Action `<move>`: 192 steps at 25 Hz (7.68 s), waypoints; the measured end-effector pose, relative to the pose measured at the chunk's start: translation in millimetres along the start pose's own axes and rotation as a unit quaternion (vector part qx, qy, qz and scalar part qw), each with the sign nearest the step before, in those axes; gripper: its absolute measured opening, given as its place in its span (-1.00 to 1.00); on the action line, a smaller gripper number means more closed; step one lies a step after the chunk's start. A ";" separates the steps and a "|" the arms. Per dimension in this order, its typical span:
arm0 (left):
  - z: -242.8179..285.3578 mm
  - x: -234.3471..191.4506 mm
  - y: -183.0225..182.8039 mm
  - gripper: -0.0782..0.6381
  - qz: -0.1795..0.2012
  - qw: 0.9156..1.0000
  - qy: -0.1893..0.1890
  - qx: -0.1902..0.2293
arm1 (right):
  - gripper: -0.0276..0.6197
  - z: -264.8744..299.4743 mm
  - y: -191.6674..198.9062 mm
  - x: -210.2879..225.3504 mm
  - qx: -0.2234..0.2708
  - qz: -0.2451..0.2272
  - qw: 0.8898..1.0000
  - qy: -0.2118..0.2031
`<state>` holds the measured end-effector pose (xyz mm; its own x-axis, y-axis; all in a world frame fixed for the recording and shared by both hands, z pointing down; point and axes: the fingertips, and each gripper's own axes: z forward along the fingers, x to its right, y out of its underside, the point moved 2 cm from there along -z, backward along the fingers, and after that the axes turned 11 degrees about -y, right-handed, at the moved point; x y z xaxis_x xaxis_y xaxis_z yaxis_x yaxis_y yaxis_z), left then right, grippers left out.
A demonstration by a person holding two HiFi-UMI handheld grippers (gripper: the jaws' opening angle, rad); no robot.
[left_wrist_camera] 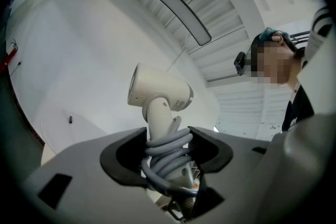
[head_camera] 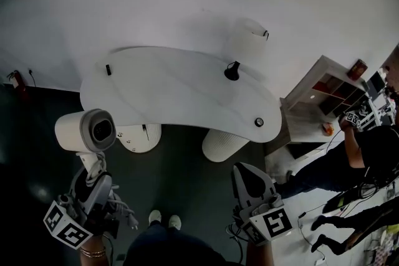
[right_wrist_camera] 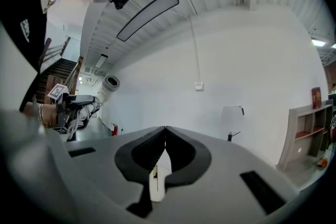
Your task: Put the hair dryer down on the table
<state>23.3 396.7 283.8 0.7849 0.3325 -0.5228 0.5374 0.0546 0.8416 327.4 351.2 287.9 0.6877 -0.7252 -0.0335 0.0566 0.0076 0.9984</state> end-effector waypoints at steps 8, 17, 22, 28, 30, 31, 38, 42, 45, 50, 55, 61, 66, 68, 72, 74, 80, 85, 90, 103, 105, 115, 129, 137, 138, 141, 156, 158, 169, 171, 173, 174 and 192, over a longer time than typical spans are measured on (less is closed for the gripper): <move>-8.0 4.8 6.8 -0.07 -0.009 1.000 -0.018 0.019 | -0.86 -3.6 9.8 1.5 -0.017 -0.003 1.000 -0.021; -1.7 -20.7 10.8 -0.07 -0.009 0.999 -0.027 0.034 | -0.86 29.4 15.7 15.0 0.001 -0.013 0.999 -0.035; -3.0 -19.4 9.8 -0.07 -0.003 0.999 -0.029 0.040 | -0.86 27.2 13.8 11.8 -0.002 -0.016 0.999 -0.040; -3.1 -19.6 10.6 -0.07 0.001 0.999 -0.022 0.046 | -0.86 31.4 15.5 12.7 0.002 -0.026 0.999 -0.039; -3.9 -22.1 12.6 -0.07 0.006 0.999 -0.023 0.048 | -0.86 35.6 18.2 10.4 0.009 -0.027 0.999 -0.045; -1.6 -25.4 11.5 -0.07 0.006 0.999 -0.022 0.049 | -0.86 40.8 19.1 10.1 0.010 -0.027 0.998 -0.048; 50.2 -72.1 -32.6 -0.07 -0.006 0.999 -0.026 0.041 | -0.86 119.4 -8.8 28.9 0.019 -0.018 0.998 -0.051; 58.0 -88.0 -45.7 -0.07 -0.005 0.999 -0.033 0.040 | -0.86 140.2 -18.5 28.3 0.021 -0.018 0.998 -0.052; 64.5 -100.6 -54.1 -0.07 -0.005 0.999 -0.036 0.041 | -0.86 157.0 -21.7 27.8 0.021 -0.020 0.998 -0.055; 74.1 -118.7 -63.8 -0.07 -0.004 0.998 -0.039 0.040 | -0.86 184.0 -22.2 27.9 0.019 -0.017 0.998 -0.058; 82.1 -133.0 -75.9 -0.07 -0.005 0.998 -0.043 0.037 | -0.86 209.5 -29.1 27.8 0.019 -0.019 0.997 -0.065; 88.9 -149.3 -83.1 -0.07 -0.008 0.999 -0.039 0.032 | -0.86 227.7 -22.4 26.8 -0.001 -0.018 0.998 -0.056; 90.4 -156.6 -82.9 -0.07 -0.003 0.999 -0.030 0.026 | -0.86 234.4 -24.0 19.3 0.018 -0.012 0.998 -0.058; 91.2 -158.2 -82.6 -0.07 -0.001 0.999 -0.028 0.026 | -0.86 234.8 -22.5 16.4 0.015 -0.013 0.998 -0.058; 91.5 -159.0 -77.4 -0.07 -0.011 0.999 -0.028 0.026 | -0.86 228.5 -11.3 20.9 -0.016 -0.024 0.999 -0.044; 91.4 -159.5 -75.8 -0.07 -0.013 0.999 -0.030 0.025 | -0.86 228.9 -10.2 21.6 -0.019 -0.020 0.999 -0.046; 97.8 -162.1 -66.3 -0.07 -0.017 0.999 -0.041 0.022 | -0.86 235.4 -3.1 30.8 -0.023 -0.015 0.998 -0.059; 108.0 -161.4 -69.1 -0.07 -0.016 0.998 -0.049 0.033 | -0.86 251.4 -15.5 42.3 0.004 -0.017 0.997 -0.079; 131.6 -159.4 -73.8 -0.07 -0.019 0.997 -0.057 0.045 | -0.86 267.8 -18.8 67.5 -0.005 -0.021 0.996 -0.090; 190.1 -161.8 -71.5 -0.07 -0.009 0.995 -0.075 0.057 | -0.86 310.9 -11.4 129.7 -0.011 -0.017 0.993 -0.112; 201.9 -159.9 -68.9 -0.07 -0.011 0.995 -0.077 0.061 | -0.86 314.9 -11.7 140.6 -0.008 -0.015 0.993 -0.119; 202.6 -164.2 -66.3 -0.07 -0.015 0.994 -0.084 0.071 | -0.86 322.7 -15.0 140.5 0.001 -0.018 0.990 -0.140; 202.6 -163.8 -64.5 -0.07 -0.019 0.993 -0.089 0.070 | -0.86 320.0 2.5 151.7 -0.015 0.002 0.992 -0.124; 200.7 -171.9 -59.6 -0.07 -0.025 0.993 -0.095 0.065 | -0.86 331.6 12.2 148.1 -0.028 0.000 0.991 -0.131; 200.3 -173.1 -59.0 -0.07 -0.025 0.993 -0.095 0.065 | -0.86 333.6 8.4 144.9 -0.019 0.004 0.991 -0.135; 200.0 -172.8 -57.2 -0.07 -0.023 0.993 -0.090 0.068 | -0.86 332.8 4.9 141.7 -0.012 0.002 0.990 -0.137; 261.0 -228.5 -113.0 -0.07 -0.035 0.996 -0.070 0.037 | -0.86 414.5 -29.1 145.1 -0.001 0.022 0.992 -0.120; 266.0 -235.3 -116.7 -0.07 -0.037 0.997 -0.065 0.036 | -0.86 421.2 -29.6 145.0 -0.005 0.018 0.993 -0.117; 300.1 -274.7 -137.6 -0.07 -0.051 0.997 -0.056 -0.003 | -0.86 463.9 -33.4 149.3 -0.043 0.007 0.995 -0.088; 299.3 -281.5 -133.9 -0.07 -0.052 0.997 -0.053 -0.005 | -0.86 467.0 -27.9 146.1 -0.044 0.003 0.995 -0.087; 299.8 -288.4 -130.7 -0.07 -0.054 0.997 -0.049 -0.006 | -0.86 471.8 -25.3 143.2 -0.039 0.000 0.995 -0.087; 300.2 -291.3 -129.2 -0.07 -0.054 0.997 -0.047 -0.007 | -0.86 474.3 -25.7 141.4 -0.033 0.001 0.996 -0.089; 335.1 -348.9 -135.2 -0.07 -0.093 0.994 -0.022 -0.062 | -0.86 520.2 -27.4 130.9 -0.044 0.040 0.998 -0.027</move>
<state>-219.9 -42.2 306.9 0.6898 0.2650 -0.6737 0.6343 0.2274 0.7389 39.4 -102.1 280.2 0.6526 -0.7561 0.0502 0.0686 0.1249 0.9898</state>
